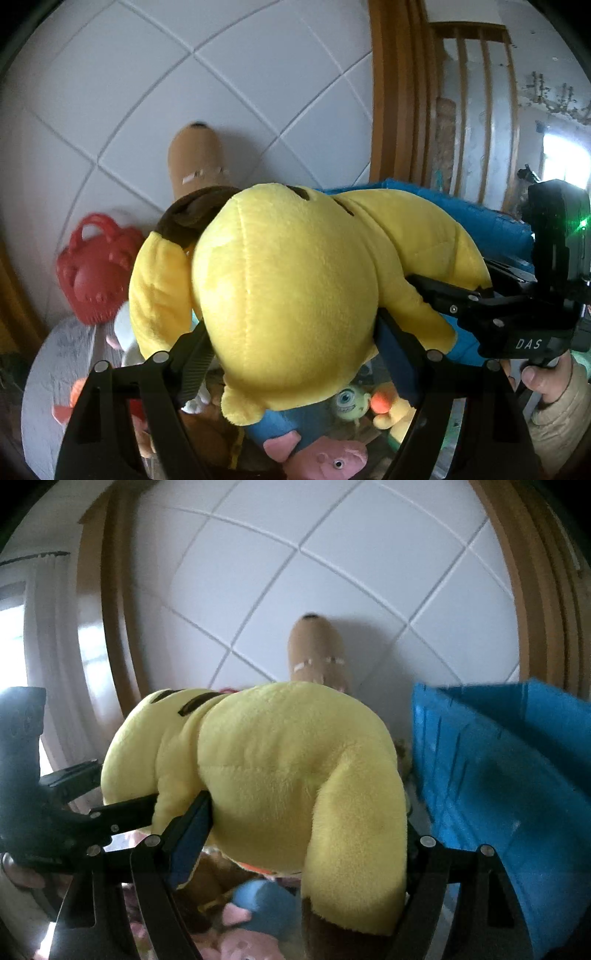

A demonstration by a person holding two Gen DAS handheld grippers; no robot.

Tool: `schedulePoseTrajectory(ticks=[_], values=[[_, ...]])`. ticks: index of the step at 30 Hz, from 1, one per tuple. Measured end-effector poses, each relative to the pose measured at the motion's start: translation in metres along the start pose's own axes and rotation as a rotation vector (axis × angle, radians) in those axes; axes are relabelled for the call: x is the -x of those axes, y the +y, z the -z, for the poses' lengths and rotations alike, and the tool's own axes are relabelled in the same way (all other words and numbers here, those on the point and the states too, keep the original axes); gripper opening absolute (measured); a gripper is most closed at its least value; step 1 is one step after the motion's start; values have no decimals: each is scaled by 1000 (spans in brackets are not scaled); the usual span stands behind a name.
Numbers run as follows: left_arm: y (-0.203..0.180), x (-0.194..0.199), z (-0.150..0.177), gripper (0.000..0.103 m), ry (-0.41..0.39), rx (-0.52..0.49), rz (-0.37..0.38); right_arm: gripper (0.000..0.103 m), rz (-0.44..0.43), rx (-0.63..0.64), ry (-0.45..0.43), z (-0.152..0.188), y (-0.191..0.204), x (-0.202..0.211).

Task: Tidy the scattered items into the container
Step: 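Lift the Pikachu with both grippers and carry it over the blue crate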

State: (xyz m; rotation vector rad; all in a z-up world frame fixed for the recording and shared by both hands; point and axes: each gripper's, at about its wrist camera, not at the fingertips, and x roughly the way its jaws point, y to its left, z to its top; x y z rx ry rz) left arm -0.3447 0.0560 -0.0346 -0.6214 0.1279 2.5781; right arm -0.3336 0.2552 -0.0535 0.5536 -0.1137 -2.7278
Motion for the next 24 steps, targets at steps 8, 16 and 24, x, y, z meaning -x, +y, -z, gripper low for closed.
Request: schedulePoseTrajectory(ticks=[8,16,24], values=[[-38,16,-33,82,-40,-14,63,82,71,9,-35,-23,-16,55],[-125,-12,-77,82,-73,-8,99,82,104,9,-44,-57,-90,114],[-227,-57,-131,82,-58,39,79,82,65,42,2,-105,-206,163]])
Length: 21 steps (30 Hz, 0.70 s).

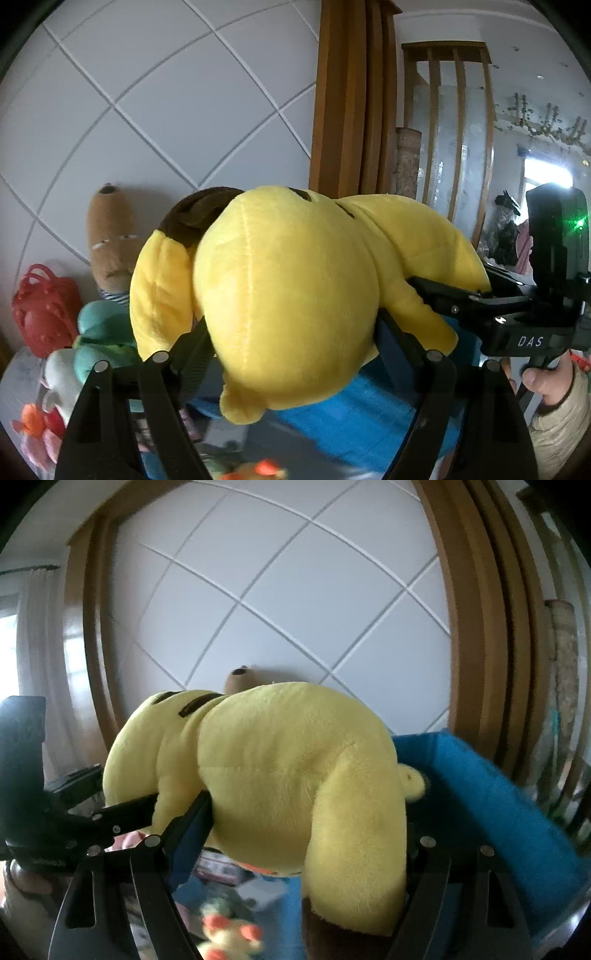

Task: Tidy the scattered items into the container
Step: 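Lift the Pikachu with both grippers and carry it over the blue crate, then open both grippers to drop the Pikachu into the blue crate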

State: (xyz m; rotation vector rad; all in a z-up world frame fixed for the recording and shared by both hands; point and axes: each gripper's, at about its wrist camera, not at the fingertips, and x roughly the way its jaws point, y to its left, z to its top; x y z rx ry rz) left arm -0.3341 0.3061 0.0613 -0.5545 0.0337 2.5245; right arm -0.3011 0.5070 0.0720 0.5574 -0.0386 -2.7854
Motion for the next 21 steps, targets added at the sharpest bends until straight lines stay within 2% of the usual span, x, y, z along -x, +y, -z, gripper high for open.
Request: schedulePoseTrajectory(ticks=[10,16,19,21], values=[[-96,-84,-53,82,108,28,16,82,30,-40,64,-19,-116,7],[-110,-139,-57,82,202,95,-3,82,9,-32,171,-25,-173,-22],[-108,-166,-50,82,242,146,-29,82,-52,-14,213,-31,-208,-46],[-105,-187,-42,82,296,208,-44,82,-86,14,281,-26,-223,-66]])
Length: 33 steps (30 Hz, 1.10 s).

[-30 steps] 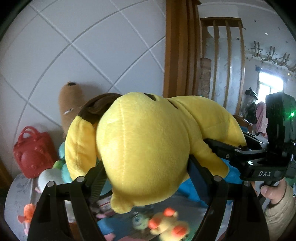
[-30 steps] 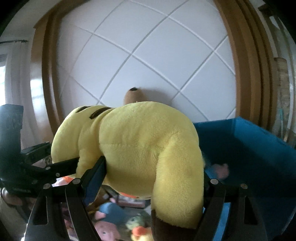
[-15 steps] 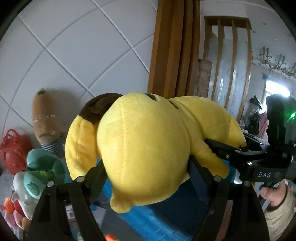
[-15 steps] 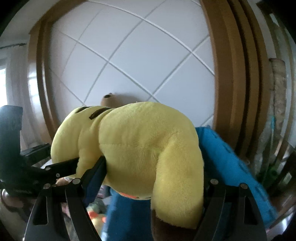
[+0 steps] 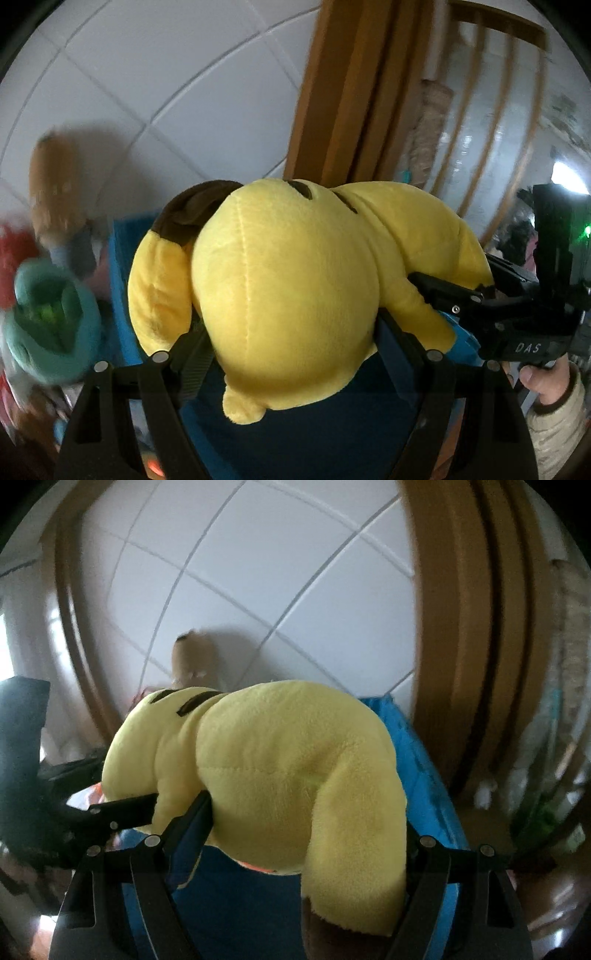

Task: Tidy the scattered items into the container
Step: 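Open both grippers to drop the Pikachu into the blue crate, then withdraw both grippers from the crate back toward the toy pile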

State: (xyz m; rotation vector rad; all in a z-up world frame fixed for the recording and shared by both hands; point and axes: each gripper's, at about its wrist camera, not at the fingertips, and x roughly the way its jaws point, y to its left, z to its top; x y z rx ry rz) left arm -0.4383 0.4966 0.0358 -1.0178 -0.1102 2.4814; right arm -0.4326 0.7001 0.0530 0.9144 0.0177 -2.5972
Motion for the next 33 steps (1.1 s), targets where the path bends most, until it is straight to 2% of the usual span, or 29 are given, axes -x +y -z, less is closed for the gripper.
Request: schedulePoseTrajectory(ticks=[4,6,8,9,11,12,17,22,29,33], values=[[0,-44,20,83,146,134,-15,82,-55,44,153,10,-32,-34],[-3,-58,27,87,209,161,-44,82,-84,69,223,18,-43,-51],[-7,-70,30,90,259,159,-87,88,-88,100,241,26,-48,-59],[-10,-73,31,90,262,140,-107,89,-86,113,238,28,-51,-62],[-15,-79,33,98,268,114,-139,91,-117,113,233,26,-55,-64],[-17,-81,34,99,273,113,-146,94,-121,123,240,28,-56,-67],[-24,-89,43,99,315,70,-210,97,-46,237,294,41,-46,-83],[-31,-89,45,99,338,34,-231,98,-1,301,333,55,-32,-81],[-33,-71,56,99,311,42,-237,102,44,353,322,69,-21,-62],[-32,-42,68,99,257,42,-284,102,41,361,295,73,-14,-46]])
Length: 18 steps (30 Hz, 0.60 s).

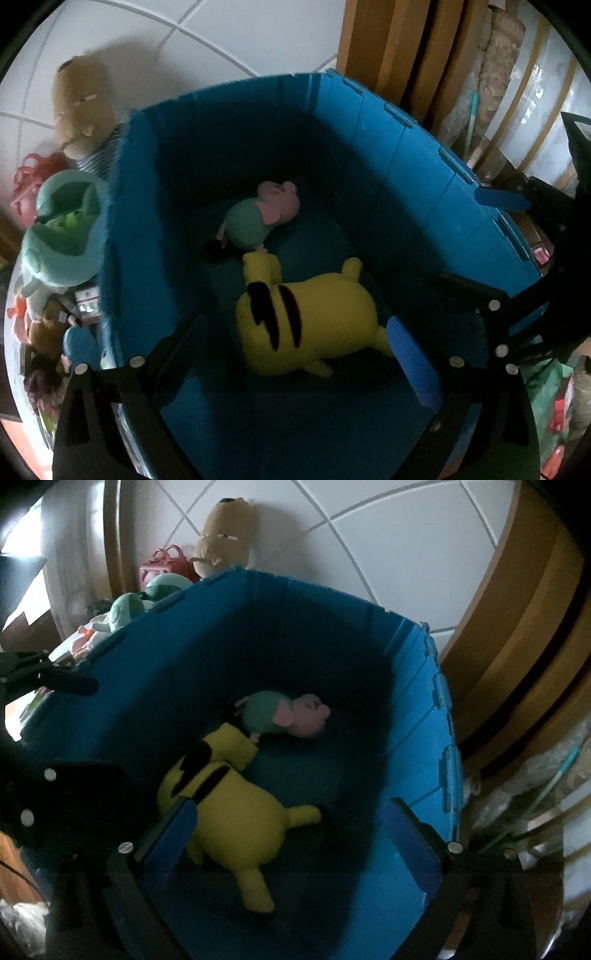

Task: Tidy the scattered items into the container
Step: 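Withdraw both grippers from the crate back toward the toy pile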

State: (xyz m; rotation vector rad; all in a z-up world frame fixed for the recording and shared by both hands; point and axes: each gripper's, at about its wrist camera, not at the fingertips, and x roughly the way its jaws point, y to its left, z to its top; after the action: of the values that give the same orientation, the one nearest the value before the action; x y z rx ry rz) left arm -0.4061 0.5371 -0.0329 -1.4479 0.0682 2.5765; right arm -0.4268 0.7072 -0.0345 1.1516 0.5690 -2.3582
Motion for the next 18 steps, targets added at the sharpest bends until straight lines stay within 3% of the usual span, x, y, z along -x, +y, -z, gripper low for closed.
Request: schedulePoseTrajectory(ticks=[10,18], values=[[36,65,51,99,-131,41,-107,102,-38,52,-95,-15,61,40],[119,126,114,99,-198,99,-189,102,-75,117,-153,-49,171,63]])
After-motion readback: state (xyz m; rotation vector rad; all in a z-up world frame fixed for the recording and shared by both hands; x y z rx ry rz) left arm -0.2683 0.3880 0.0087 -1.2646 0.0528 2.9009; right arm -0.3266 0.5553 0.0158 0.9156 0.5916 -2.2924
